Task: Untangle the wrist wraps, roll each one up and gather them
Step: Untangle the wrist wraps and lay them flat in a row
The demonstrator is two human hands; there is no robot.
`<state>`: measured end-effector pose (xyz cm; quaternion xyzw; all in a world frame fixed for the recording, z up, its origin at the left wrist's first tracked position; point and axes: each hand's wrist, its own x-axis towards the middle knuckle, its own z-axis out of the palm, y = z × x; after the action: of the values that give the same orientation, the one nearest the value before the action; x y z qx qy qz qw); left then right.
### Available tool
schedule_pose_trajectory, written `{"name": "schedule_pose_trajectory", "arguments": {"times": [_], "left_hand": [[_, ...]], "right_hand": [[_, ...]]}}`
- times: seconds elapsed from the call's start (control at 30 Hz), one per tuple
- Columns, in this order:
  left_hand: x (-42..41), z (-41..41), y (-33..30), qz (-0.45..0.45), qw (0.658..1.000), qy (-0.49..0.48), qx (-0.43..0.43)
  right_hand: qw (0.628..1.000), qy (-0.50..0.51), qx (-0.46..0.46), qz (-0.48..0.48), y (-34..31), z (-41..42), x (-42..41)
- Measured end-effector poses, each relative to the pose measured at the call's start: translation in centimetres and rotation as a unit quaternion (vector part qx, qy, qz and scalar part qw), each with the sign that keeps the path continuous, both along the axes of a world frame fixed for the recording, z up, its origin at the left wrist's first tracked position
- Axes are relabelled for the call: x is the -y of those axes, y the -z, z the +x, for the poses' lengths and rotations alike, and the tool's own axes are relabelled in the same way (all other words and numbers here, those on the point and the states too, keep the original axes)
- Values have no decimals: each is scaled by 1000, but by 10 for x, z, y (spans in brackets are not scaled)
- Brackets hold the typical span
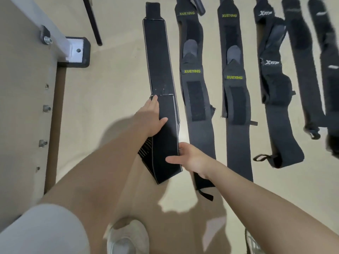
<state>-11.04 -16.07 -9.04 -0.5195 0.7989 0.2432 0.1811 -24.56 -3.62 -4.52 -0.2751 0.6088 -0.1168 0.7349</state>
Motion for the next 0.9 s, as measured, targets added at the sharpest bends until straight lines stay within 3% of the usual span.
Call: {"name": "schedule_pose_trajectory", "arguments": {"times": [0.2,0.4,0.53,0.63,0.77,0.9], "left_hand": [[-8,6,7,-38,999,17,14],[-10,1,3,-83,993,44,66],[-38,3,-2,-167,979,82,-87],[-60,15,8,-158,960,177,-148],[-72,33,8,-43,981,182,-48],[-73,30,2,3,987,161,4]], "right_hand": [[999,23,1,-49,-27,-5,-5],[994,2,58,97,-28,-30,-29],[987,-21,78,136,-24,-17,-44],[997,2,-23,80,-11,-2,-39],[989,2,-143,20,-2,7,-27],[956,-162,-245,1,1,9,-24]]}}
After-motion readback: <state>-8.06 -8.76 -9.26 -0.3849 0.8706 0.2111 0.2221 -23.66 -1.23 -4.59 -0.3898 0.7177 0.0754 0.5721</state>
